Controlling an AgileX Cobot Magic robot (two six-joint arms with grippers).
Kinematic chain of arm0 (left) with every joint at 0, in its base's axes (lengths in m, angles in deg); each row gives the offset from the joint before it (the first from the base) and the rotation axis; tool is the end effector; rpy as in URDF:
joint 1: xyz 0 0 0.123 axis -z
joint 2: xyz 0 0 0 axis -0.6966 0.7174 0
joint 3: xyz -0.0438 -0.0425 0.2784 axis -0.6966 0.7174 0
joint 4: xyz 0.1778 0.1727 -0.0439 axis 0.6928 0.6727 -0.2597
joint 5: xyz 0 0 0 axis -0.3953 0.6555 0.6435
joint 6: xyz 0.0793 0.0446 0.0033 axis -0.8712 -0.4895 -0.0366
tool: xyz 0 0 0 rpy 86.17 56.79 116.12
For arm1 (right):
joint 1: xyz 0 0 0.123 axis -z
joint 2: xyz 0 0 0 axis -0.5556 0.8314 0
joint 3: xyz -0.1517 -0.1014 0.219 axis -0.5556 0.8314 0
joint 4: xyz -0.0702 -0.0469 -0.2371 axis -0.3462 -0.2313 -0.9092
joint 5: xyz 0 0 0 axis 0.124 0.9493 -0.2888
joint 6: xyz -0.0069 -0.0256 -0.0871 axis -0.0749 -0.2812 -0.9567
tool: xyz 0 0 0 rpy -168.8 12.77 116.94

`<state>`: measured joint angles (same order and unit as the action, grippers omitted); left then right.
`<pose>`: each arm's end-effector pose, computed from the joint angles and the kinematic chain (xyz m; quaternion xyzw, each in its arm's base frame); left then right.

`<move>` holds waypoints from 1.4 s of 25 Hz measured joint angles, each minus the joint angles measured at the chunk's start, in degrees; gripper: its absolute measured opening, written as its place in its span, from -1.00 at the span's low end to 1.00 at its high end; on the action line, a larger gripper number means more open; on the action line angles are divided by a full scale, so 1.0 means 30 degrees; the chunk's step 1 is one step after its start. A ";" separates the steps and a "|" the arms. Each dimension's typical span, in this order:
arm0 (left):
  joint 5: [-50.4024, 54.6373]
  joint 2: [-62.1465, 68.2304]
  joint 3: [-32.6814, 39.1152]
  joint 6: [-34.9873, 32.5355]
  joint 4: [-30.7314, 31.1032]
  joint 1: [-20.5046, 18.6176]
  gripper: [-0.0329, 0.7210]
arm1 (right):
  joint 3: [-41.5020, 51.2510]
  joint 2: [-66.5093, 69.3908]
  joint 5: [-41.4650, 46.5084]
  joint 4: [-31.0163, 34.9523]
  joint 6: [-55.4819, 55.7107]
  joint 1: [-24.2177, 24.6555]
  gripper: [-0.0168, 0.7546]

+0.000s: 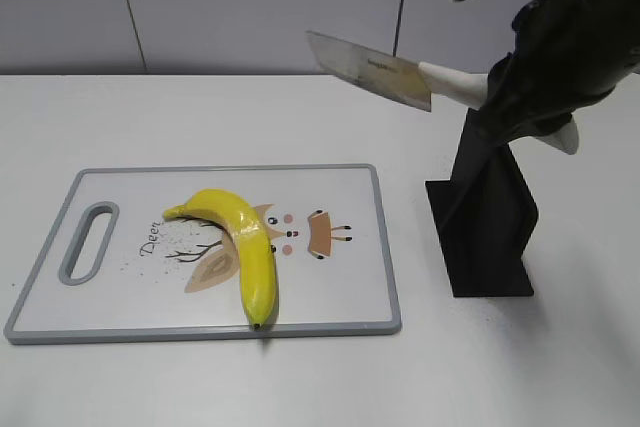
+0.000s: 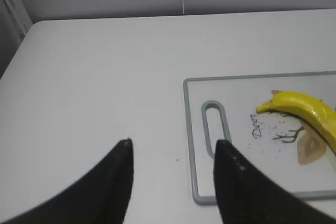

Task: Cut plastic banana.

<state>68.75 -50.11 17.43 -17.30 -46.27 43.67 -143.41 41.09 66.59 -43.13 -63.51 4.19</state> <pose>0.0595 -0.0046 0.3082 0.0651 0.8565 0.0103 0.5118 0.2584 0.1477 0.2951 -0.3017 0.9239 0.0521 0.2295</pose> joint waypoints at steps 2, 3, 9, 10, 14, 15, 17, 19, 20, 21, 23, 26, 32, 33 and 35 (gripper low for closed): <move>-0.0964 0.1667 -0.0388 -0.0716 -0.0417 0.0157 0.55 | -0.0388 0.0557 0.0000 0.0021 -0.2514 0.0000 -0.46; -0.1221 0.2553 -0.0644 -0.1186 -0.0705 0.0332 0.64 | -0.0624 0.0852 0.0000 0.0071 -0.3789 0.0000 -0.46; -0.1546 0.7016 -0.2834 -0.4850 -0.1300 0.3277 0.78 | -0.1828 0.2556 -0.0018 0.3110 -1.1629 0.0000 -0.46; -0.1486 0.7777 -0.3333 -0.5621 -0.1319 0.3737 0.78 | -0.2054 0.2881 0.0001 0.3751 -1.2581 0.0000 -0.46; -0.0369 1.0813 -0.5441 -0.8600 -0.1424 0.5497 0.77 | -0.3497 0.4337 0.1265 0.6126 -1.5339 0.0000 -0.46; 0.0058 1.1634 -0.5939 -0.9426 -0.1424 0.5921 0.76 | -0.3880 0.4754 0.1691 0.6528 -1.6104 0.0000 -0.46; 0.0959 1.3134 -0.7231 -1.0943 -0.1459 0.6651 0.74 | -0.4800 0.5491 0.2657 0.7032 -1.7398 0.0000 -0.46; 0.2222 1.4860 -0.8467 -1.2412 -0.1478 0.7289 0.72 | -0.5613 0.6156 0.3213 0.7389 -1.8443 0.0000 -0.46; 0.2753 1.5586 -0.9120 -1.3001 -0.1492 0.7520 0.71 | -0.6049 0.6487 0.3463 0.7485 -1.8907 0.0000 -0.46; 0.3345 1.6428 -0.9732 -1.3401 -0.1492 0.7657 0.70 | -0.6434 0.6765 0.3643 0.7674 -1.9313 0.0000 -0.46; 0.4176 1.8068 -1.0670 -1.3987 -0.1557 0.7820 0.68 | -0.6966 0.7122 0.3778 0.7979 -2.0172 0.0000 -0.46; 0.4904 2.0131 -1.1605 -1.4454 -0.1571 0.7864 0.66 | -0.7475 0.7464 0.3944 0.8337 -2.0803 0.0000 -0.46; 0.4964 2.3164 -1.1766 -1.4833 -0.1491 0.7900 0.62 | -0.7533 0.7700 0.4007 0.8513 -2.1046 0.0000 -0.46; 0.4742 2.3498 -1.1766 -1.4837 -0.1491 0.7900 0.58 | -0.7538 0.7700 0.4030 0.8513 -2.1046 0.0000 -0.46; 0.4364 2.3885 -1.1766 -1.4837 -0.1491 0.7900 0.33 | -0.7555 0.7700 0.4148 0.8533 -2.1046 0.0000 -0.46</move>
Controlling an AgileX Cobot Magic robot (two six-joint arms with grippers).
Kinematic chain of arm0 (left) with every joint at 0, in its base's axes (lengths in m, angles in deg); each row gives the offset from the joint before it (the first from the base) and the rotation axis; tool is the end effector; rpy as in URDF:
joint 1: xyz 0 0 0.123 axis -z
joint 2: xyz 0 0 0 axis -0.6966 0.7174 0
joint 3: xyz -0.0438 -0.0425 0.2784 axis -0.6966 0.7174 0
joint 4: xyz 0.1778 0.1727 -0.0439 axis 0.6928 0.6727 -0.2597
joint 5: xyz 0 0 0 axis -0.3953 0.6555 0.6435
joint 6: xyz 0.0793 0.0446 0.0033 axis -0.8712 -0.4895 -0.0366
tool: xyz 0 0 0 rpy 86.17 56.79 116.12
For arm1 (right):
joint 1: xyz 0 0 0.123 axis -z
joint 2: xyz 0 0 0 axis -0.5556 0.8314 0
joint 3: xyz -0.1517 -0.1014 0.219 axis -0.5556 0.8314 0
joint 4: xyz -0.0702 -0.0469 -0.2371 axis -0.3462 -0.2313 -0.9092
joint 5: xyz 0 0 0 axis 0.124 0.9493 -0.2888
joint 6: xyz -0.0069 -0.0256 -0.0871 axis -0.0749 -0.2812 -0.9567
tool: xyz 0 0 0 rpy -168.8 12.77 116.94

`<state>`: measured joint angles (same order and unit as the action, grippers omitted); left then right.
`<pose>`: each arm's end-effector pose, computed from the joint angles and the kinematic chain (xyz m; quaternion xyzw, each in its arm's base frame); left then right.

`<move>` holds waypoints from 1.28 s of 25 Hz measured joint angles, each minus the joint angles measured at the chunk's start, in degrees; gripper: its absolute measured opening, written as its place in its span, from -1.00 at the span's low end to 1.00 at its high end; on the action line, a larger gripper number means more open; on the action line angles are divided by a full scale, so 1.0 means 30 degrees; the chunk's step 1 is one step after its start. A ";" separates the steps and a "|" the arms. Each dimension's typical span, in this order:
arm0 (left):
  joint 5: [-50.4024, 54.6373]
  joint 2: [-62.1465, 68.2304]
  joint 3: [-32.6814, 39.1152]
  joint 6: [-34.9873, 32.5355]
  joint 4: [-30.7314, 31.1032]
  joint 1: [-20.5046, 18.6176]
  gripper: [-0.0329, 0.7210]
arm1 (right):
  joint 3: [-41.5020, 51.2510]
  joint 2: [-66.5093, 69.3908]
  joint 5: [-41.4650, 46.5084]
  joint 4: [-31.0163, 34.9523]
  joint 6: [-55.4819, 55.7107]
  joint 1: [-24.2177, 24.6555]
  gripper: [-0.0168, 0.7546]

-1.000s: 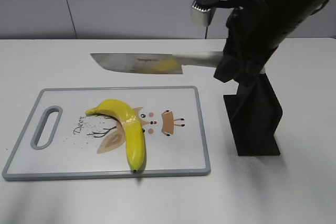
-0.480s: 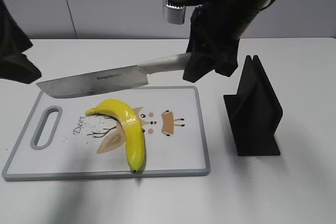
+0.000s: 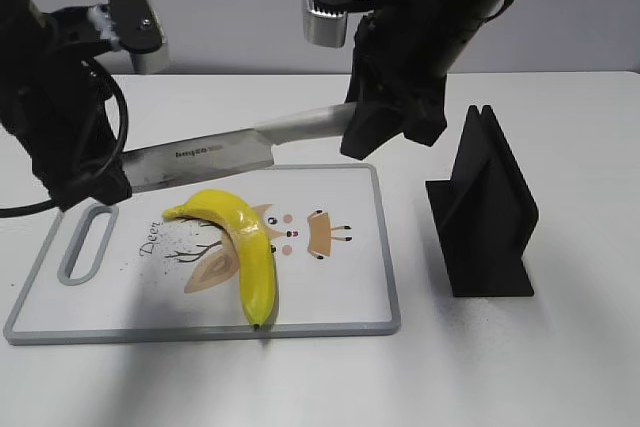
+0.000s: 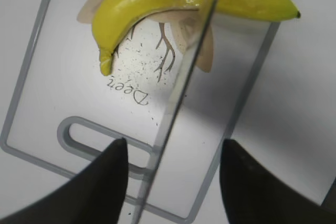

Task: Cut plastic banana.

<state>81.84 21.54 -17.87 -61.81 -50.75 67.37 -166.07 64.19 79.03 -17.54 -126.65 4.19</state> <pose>0.2794 -0.1330 0.2565 0.5992 0.7906 -0.0399 0.1197 0.3227 0.2245 0.2688 -0.6881 0.6825 0.1592 0.1883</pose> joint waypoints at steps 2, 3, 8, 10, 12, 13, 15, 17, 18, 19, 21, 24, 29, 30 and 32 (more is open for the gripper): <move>-0.0382 0.0114 0.0000 -0.0017 -0.0019 0.0000 -0.18 | 0.0000 0.0000 0.0131 0.0015 0.0000 0.0000 -0.46; -0.0482 0.0120 0.0000 -0.0016 -0.0034 0.0000 -0.46 | 0.0000 0.0000 0.0217 0.0015 -0.0016 0.0000 -0.46; -0.0475 0.0164 0.0000 -0.0649 -0.0248 0.0033 -0.85 | -0.0114 0.0000 0.0161 -0.0301 -0.0201 0.0000 -0.46; -0.0475 0.0164 0.0000 -0.0735 -0.0502 0.0033 -0.85 | -0.0114 0.0000 0.0181 -0.0461 -0.0206 0.0021 -0.46; -0.0475 0.0164 0.0000 -0.0735 -0.0638 0.0097 -0.85 | -0.0114 0.0000 0.0221 -0.0661 -0.0186 0.0077 -0.46; -0.0526 0.0182 0.0000 -0.0735 -0.0688 0.0169 -0.86 | -0.0129 0.0000 0.0241 -0.0826 -0.0092 0.0094 -0.46; -0.0680 0.0197 0.0000 -0.0735 -0.0685 0.0300 -0.86 | -0.0151 0.0048 0.0323 -0.1314 0.0252 0.0094 -0.46; -0.1028 0.0218 0.0000 -0.0735 -0.0665 0.0458 -0.86 | -0.0186 0.0284 0.0509 -0.1876 0.0908 0.0094 -0.46; -0.1223 0.0276 0.0000 -0.0735 -0.0665 0.0482 -0.86 | -0.0222 0.0510 0.0555 -0.2187 0.1189 0.0094 -0.46; -0.1491 0.0374 0.0000 -0.0757 -0.0630 0.0518 -0.86 | -0.0222 0.0748 0.0555 -0.2416 0.1376 0.0094 -0.46; -0.1830 0.0771 0.0000 -0.0795 -0.0621 0.0555 -0.86 | -0.0222 0.1459 0.0463 -0.2718 0.1473 0.0094 -0.45; -0.2320 0.2328 0.0000 -0.0796 -0.0699 0.0555 -0.86 | -0.0222 0.2751 0.0090 -0.3075 0.1524 0.0094 -0.45; -0.3945 0.5922 -0.0118 -0.0949 -0.0979 0.0555 -0.86 | -0.0244 0.5935 -0.1122 -0.3901 0.1804 0.0094 -0.44; -0.3759 0.6119 -0.0313 -0.1005 -0.1082 0.0555 -0.86 | -0.0333 0.6338 -0.1122 -0.4109 0.1805 0.0138 -0.43; -0.3517 0.6357 -0.0576 -0.1022 -0.1189 0.0555 -0.86 | -0.0424 0.6779 -0.1122 -0.4282 0.1903 0.0196 -0.43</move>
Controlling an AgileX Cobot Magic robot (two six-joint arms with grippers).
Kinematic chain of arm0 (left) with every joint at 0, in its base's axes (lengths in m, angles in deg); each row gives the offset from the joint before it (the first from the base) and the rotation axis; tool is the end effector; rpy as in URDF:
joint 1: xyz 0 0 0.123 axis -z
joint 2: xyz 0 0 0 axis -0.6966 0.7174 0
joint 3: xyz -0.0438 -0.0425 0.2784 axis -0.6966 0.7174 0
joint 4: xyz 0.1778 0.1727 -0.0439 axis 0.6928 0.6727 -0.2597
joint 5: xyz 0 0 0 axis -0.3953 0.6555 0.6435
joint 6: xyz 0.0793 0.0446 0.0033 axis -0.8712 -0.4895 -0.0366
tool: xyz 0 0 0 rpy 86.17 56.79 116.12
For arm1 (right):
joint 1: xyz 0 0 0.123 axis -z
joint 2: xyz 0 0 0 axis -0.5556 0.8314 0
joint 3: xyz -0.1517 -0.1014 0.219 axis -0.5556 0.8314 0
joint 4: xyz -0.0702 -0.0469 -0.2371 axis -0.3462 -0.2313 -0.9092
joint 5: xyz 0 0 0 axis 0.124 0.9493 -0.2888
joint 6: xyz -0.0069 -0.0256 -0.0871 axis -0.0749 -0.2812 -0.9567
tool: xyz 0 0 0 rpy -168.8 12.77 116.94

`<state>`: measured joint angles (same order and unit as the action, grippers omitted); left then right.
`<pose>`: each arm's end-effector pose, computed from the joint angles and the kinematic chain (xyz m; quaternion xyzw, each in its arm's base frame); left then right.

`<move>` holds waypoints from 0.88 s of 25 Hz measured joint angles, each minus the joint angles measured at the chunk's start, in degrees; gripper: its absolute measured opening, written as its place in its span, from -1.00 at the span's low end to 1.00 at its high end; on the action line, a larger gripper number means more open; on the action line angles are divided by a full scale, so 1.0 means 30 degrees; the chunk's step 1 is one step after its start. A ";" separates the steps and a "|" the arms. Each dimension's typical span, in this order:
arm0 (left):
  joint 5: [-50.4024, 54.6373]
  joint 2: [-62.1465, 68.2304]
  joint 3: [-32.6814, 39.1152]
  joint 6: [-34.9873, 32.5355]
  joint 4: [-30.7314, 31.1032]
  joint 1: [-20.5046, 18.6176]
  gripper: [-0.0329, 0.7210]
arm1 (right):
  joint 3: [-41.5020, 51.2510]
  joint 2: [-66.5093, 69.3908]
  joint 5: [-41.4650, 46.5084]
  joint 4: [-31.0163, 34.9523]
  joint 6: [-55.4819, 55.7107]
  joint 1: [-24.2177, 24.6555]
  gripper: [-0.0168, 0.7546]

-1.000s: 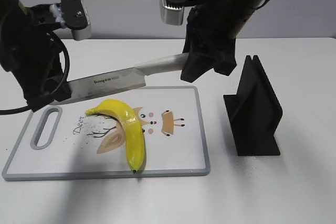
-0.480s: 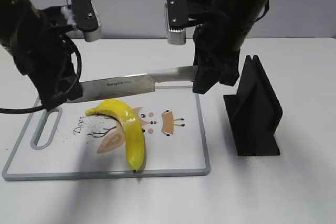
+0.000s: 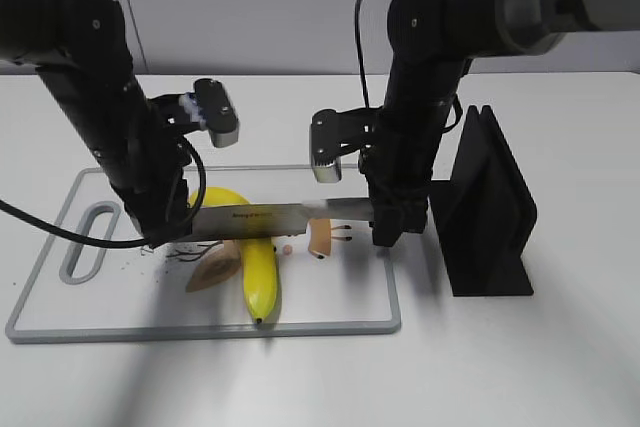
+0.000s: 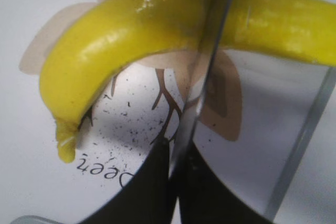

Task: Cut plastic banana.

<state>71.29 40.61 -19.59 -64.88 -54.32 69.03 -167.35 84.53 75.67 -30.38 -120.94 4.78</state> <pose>0.3201 -0.1647 0.1548 0.6056 0.7899 -0.0689 0.0675 0.3622 0.2216 0.1230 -0.6806 0.7255 0.0997 0.0195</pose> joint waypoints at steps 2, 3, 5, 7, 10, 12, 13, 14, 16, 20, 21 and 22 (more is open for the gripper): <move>0.0117 0.0025 -0.0048 0.0000 -0.0016 -0.0018 -0.86 | -0.0022 0.0056 -0.0039 -0.0076 0.0084 0.0000 -0.43; 0.0186 0.0005 -0.0066 0.0000 -0.0016 -0.0018 -0.86 | -0.0022 -0.0015 -0.0039 -0.0076 0.0110 0.0000 -0.43; 0.0264 -0.0241 -0.0066 0.0000 -0.0056 -0.0018 -0.86 | -0.0022 -0.0210 -0.0039 -0.0076 0.0289 0.0000 -0.42; 0.0119 -0.0553 0.0062 0.0018 -0.0056 -0.0018 -0.86 | -0.0022 -0.0508 -0.0039 -0.0113 0.0783 -0.0036 -0.41; 0.0007 -0.1327 0.0348 0.0050 0.0000 0.0002 -0.86 | -0.0022 -0.1141 0.0170 -0.0280 0.1321 -0.0076 -0.40; 0.0209 -0.2448 0.0390 0.0073 0.0067 0.0002 -0.86 | -0.0022 -0.1933 0.0373 -0.0280 0.1475 -0.0101 -0.39; 0.0369 -0.3099 0.0390 0.0073 0.0108 0.0002 -0.86 | -0.0047 -0.2460 0.0525 -0.0280 0.1484 -0.0101 -0.40; 0.0517 -0.3655 0.0390 0.0073 0.0108 0.0002 -0.87 | -0.0074 -0.2907 0.0689 -0.0280 0.1489 -0.0101 -0.39; 0.0916 -0.4917 0.0390 0.0073 0.0083 0.0024 -0.88 | -0.0089 -0.3939 0.1064 -0.0238 0.1549 -0.0101 -0.39; 0.1553 -0.6987 0.0395 0.0073 0.0039 0.0081 -0.89 | -0.0111 -0.5543 0.1552 0.0090 0.1549 -0.0150 -0.39; 0.1621 -0.7352 0.0395 0.0073 0.0039 0.0081 -0.89 | -0.0132 -0.5840 0.1593 0.0110 0.1549 -0.0164 -0.39; 0.1666 -0.7732 0.0395 0.0073 -0.0013 0.0081 -0.89 | -0.0150 -0.6170 0.1592 0.0164 0.1549 -0.0164 -0.39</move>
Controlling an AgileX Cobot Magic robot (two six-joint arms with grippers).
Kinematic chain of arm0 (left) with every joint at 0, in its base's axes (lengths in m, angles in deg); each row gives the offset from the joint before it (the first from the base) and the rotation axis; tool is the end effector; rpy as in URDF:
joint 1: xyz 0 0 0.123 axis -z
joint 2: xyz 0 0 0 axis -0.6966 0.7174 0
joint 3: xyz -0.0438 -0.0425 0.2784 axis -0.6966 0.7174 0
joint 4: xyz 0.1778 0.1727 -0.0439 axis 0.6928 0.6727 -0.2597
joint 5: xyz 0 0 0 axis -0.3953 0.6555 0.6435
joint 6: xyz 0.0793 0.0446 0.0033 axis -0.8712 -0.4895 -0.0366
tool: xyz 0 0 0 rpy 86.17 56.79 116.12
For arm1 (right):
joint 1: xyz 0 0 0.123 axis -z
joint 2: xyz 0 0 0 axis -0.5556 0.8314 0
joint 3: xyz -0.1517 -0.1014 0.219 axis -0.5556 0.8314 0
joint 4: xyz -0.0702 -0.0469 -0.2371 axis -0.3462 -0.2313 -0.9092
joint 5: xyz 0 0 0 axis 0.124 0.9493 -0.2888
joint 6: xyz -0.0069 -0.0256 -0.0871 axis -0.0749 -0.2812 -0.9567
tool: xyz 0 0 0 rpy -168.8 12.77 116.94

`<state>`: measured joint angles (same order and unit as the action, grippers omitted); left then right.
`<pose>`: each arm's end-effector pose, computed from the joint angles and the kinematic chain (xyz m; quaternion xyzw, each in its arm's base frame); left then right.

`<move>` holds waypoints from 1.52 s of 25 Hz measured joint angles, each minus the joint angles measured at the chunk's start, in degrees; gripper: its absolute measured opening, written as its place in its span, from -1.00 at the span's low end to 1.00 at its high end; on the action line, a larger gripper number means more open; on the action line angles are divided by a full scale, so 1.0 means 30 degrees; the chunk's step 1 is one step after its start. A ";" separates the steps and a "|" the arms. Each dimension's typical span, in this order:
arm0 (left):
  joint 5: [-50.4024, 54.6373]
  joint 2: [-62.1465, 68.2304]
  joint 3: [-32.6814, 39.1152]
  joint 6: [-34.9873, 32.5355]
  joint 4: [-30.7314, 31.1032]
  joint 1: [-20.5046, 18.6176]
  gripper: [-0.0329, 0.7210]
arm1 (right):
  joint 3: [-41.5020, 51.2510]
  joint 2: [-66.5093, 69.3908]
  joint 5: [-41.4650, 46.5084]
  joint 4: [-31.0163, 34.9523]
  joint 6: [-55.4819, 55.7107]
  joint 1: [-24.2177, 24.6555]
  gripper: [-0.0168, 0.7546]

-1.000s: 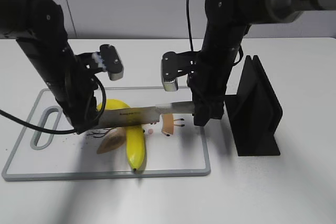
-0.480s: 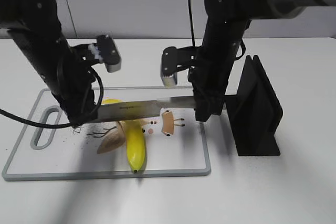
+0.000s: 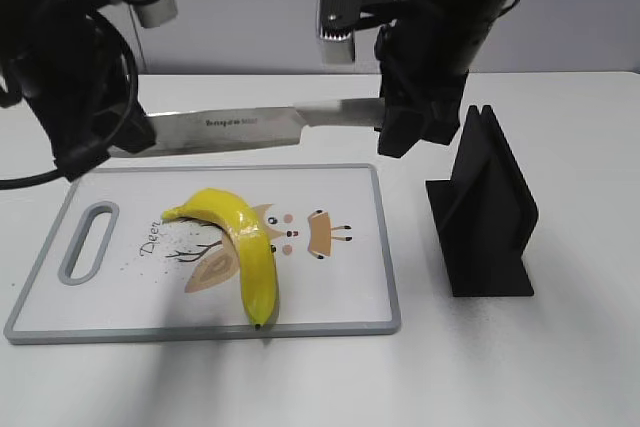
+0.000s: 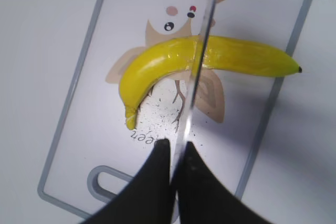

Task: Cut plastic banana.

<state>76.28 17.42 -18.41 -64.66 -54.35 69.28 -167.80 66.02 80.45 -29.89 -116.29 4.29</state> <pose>0.2726 -0.1454 0.2847 0.6104 0.7621 -0.0413 0.2117 0.3350 0.2121 0.2581 -0.6639 0.7305 0.0824 0.1371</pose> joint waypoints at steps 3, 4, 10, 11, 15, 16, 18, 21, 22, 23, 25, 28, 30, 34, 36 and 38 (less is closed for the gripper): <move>0.0125 -0.0608 0.0000 0.0000 -0.0062 0.0035 -0.89 | -0.0013 -0.0587 0.0000 0.0086 0.0000 -0.0024 -0.38; 0.0125 -0.0656 0.0000 0.0000 -0.0089 0.0035 -0.89 | -0.0013 -0.0663 0.0013 0.0113 0.0000 -0.0024 -0.38; -0.0252 -0.0681 0.0000 0.0371 -0.0129 0.0011 -0.53 | -0.0013 -0.0661 0.0197 0.0367 0.0190 -0.0024 -0.39; -0.0550 -0.0699 0.0000 0.0479 -0.0185 -0.0007 -0.34 | -0.0013 -0.0661 0.0337 0.0511 0.0283 -0.0024 -0.41; -0.1113 -0.0719 0.0000 0.0666 -0.0975 -0.0031 0.64 | -0.0013 -0.0661 0.0359 0.0696 0.0632 -0.0024 -0.44; -0.1285 -0.0719 0.0000 0.0683 -0.1057 -0.0031 0.70 | -0.0013 -0.0661 0.0359 0.0714 0.0668 -0.0004 -0.45; -0.1615 -0.0719 0.0000 0.0702 -0.1164 -0.0031 0.73 | -0.0013 -0.0661 0.0347 0.0731 0.0778 -0.0004 -0.46; -0.2415 -0.0736 0.0000 0.0736 -0.0938 -0.0031 0.75 | -0.0013 -0.0661 0.0201 0.0752 0.1043 0.0036 -0.46; -0.2860 -0.0758 0.0000 0.0736 -0.0746 -0.0031 0.75 | -0.0013 -0.0661 0.0193 0.0735 0.1068 0.0036 -0.46; -0.3287 -0.0780 0.0000 0.0736 -0.0608 -0.0031 0.75 | -0.0013 -0.0661 0.0193 0.0735 0.1092 0.0036 -0.46; -0.4227 -0.0898 0.0000 0.0736 -0.0353 -0.0031 0.75 | -0.0013 -0.0661 0.0193 0.0651 0.1133 0.0053 -0.46; -0.4895 -0.1289 -0.0018 0.1641 -0.0221 -0.0057 0.74 | -0.0013 -0.0661 0.0193 0.0674 0.1320 0.0053 -0.46; -0.4972 -0.1506 -0.0196 0.3478 0.0134 -0.0280 0.72 | -0.0013 -0.0661 0.0214 0.0692 0.1982 0.0053 -0.46; -0.4045 -0.1651 -0.1219 0.9354 0.2498 -0.1694 0.68 | -0.0013 -0.0661 0.0214 0.0734 0.5479 0.0053 -0.46; -0.2923 -0.1651 -0.1907 1.2037 0.3603 -0.2820 0.67 | -0.0059 -0.0661 0.0229 0.0734 0.6947 0.0053 -0.46; -0.1555 -0.1657 -0.2563 1.3689 0.4090 -0.4227 0.67 | -0.0214 -0.0661 0.0229 0.0734 0.8057 0.0053 -0.46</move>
<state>71.62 12.44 -26.10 -23.59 -42.08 56.59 -168.44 64.04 81.13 -27.69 -92.13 4.45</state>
